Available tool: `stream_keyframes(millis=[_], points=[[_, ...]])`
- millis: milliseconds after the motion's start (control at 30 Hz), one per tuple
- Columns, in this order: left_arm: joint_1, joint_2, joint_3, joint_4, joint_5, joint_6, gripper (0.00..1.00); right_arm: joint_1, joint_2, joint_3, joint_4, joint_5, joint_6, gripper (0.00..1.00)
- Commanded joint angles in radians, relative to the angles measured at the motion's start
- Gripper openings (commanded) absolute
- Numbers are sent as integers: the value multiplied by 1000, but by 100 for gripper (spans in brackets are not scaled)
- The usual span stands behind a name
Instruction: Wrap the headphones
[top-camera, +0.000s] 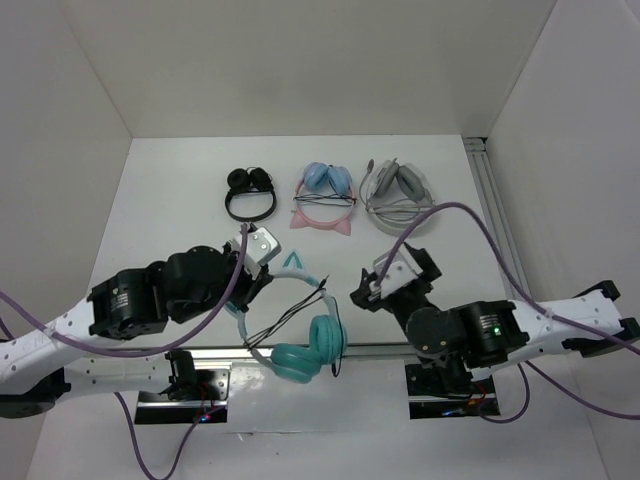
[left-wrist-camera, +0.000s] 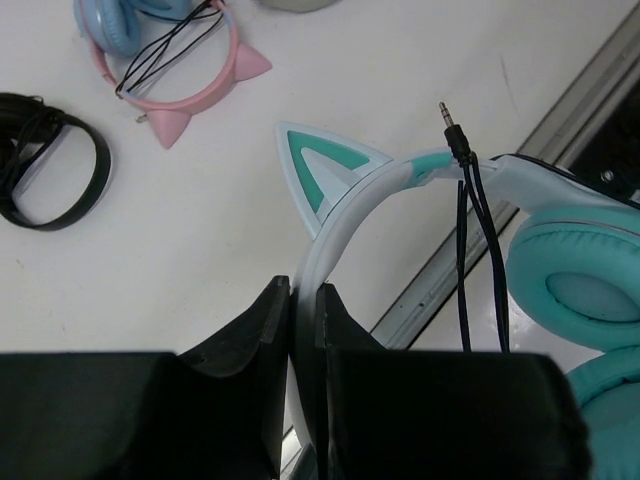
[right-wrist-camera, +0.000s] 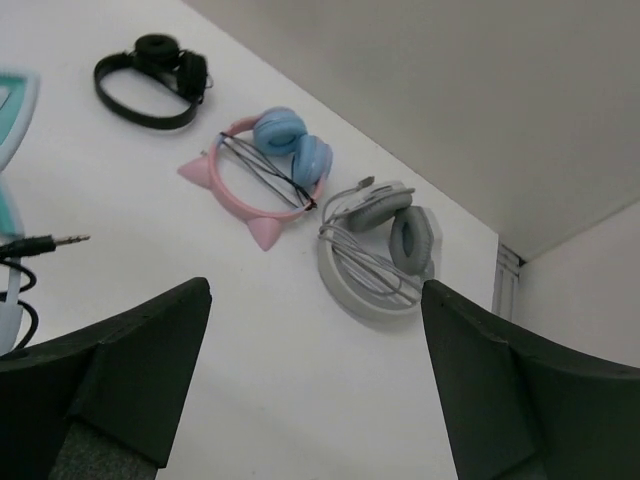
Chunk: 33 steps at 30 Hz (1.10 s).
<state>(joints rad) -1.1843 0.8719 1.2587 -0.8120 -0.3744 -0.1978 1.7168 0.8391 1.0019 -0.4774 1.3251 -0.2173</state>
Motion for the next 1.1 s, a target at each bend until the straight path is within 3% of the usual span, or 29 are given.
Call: stream_keyframes(millis=[0, 133, 300, 400, 567, 700, 733, 933, 1067], points=[[-3, -14, -54, 141, -121, -92, 0, -2, -26, 55, 82, 179, 59, 93], [109, -23, -128, 203, -126, -138, 0, -2, -5, 93, 28, 203, 151, 94], [397, -45, -217, 274, -26, -187, 0, -2, 35, 115, -53, 168, 219, 94], [500, -36, -243, 320, -11, -221, 0, -2, 57, 138, -89, 143, 263, 94], [609, 18, -252, 375, -122, -323, 0, -2, 66, 147, -115, 114, 292, 94], [692, 132, -176, 375, -187, -345, 0, -2, 75, 138, -115, 91, 302, 95], [757, 160, -156, 375, -187, -345, 0, -2, 75, 138, -128, 80, 311, 95], [1078, 312, -19, 396, -20, -385, 0, -2, 84, 156, -161, 25, 366, 95], [1202, 380, 39, 439, 3, -394, 0, -2, 113, 147, -161, -6, 375, 95]])
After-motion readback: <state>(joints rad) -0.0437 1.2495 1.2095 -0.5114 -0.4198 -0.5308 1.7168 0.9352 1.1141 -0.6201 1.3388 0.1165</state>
